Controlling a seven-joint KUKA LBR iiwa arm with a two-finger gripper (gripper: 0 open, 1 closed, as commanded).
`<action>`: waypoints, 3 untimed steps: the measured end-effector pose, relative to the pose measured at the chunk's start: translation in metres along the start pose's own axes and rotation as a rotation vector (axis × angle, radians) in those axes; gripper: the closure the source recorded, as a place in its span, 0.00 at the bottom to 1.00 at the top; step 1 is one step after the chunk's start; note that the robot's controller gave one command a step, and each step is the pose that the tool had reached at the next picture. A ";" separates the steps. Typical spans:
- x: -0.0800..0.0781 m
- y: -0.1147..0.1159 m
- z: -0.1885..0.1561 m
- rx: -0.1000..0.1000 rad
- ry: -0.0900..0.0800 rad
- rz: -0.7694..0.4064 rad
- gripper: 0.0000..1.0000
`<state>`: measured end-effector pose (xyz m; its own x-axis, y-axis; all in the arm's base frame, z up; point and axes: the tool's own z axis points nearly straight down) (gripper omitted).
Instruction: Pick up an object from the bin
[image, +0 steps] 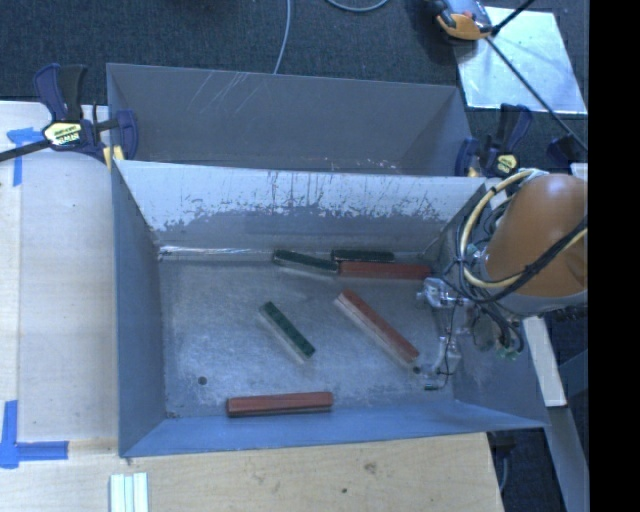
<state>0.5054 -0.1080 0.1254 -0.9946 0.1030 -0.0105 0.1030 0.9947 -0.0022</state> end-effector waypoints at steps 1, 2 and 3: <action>-0.026 0.026 0.056 -0.002 0.008 0.174 0.00; -0.018 0.033 0.050 0.000 0.009 0.213 1.00; -0.018 0.033 0.050 0.000 0.009 0.213 1.00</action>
Offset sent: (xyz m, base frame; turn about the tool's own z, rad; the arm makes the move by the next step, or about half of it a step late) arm 0.0212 0.0314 -0.0504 0.2151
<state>0.5271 -0.0772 0.0752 -0.9505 0.3106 -0.0015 0.3106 0.9505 -0.0006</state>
